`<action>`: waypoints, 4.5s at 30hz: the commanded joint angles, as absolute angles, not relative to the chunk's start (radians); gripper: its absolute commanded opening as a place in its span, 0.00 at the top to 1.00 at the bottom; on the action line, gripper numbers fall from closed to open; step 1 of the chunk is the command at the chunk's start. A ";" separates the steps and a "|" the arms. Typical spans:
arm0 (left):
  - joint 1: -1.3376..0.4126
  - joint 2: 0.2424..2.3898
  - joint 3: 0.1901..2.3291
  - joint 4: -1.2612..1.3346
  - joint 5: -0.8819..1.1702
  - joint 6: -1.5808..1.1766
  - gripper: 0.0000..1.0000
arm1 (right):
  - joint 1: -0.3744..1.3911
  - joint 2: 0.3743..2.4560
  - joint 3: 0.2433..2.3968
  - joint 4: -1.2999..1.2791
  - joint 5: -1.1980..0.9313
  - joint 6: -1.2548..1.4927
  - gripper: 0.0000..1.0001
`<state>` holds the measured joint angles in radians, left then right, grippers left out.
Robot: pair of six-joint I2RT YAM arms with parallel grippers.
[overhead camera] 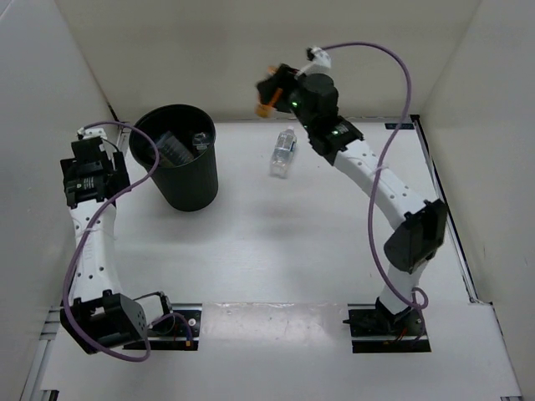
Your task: Put the plastic bottles in the bin
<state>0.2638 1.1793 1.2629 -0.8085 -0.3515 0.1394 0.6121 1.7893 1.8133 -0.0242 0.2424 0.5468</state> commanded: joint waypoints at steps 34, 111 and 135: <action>0.138 1.268 1.702 -0.778 -0.075 0.258 0.00 | 0.816 1.599 1.843 0.022 0.526 0.267 0.00; -0.447 1.542 1.955 -0.705 -0.087 0.245 0.90 | 0.449 0.692 0.838 -0.640 0.680 0.784 0.00; -0.138 1.353 1.434 -0.724 0.049 0.229 0.02 | 0.459 0.650 0.828 -0.638 0.658 0.775 0.00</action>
